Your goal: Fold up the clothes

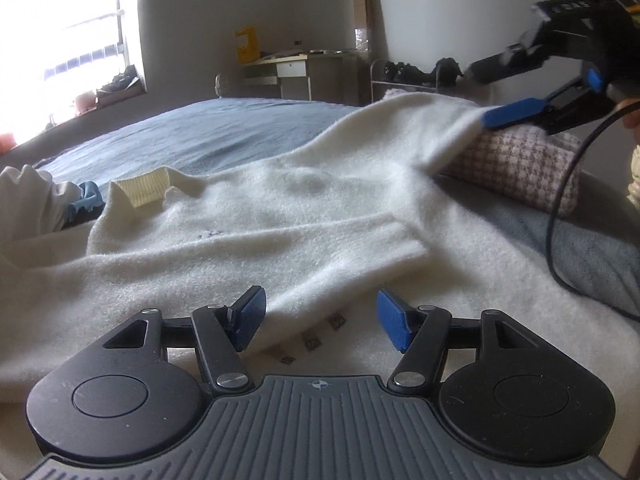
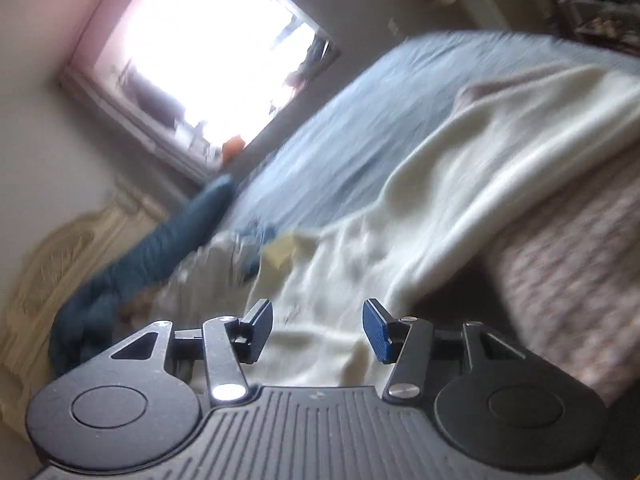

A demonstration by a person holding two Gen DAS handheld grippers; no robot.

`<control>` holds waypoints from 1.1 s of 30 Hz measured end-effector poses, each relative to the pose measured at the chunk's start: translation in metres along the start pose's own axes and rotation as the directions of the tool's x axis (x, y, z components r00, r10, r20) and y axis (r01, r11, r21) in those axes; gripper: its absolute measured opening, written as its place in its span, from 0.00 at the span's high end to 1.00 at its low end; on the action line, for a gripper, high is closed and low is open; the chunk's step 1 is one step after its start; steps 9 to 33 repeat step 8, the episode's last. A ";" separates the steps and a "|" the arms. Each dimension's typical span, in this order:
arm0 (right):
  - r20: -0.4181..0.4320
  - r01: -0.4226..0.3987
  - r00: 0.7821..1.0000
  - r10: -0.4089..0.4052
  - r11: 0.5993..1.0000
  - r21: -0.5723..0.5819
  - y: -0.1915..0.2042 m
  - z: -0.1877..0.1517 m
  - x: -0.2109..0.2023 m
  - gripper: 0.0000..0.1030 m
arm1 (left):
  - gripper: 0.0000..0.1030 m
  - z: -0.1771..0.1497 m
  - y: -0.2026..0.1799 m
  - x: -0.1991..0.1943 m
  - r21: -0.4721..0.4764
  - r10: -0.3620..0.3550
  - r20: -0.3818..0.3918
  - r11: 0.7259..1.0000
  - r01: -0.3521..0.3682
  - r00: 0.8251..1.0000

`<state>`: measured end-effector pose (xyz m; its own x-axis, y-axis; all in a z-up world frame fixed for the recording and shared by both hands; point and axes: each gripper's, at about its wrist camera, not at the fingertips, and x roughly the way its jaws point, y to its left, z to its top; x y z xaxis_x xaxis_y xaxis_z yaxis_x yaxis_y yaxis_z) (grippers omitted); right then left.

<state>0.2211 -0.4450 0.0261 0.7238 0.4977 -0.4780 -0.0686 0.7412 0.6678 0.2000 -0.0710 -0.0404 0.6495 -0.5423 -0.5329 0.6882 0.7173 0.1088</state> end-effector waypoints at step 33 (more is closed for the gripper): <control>-0.239 0.160 0.952 -0.192 0.976 -0.148 0.013 -0.004 0.121 0.49 | 0.51 -0.001 -0.011 0.018 0.125 0.030 -0.009 0.992 -0.028 1.000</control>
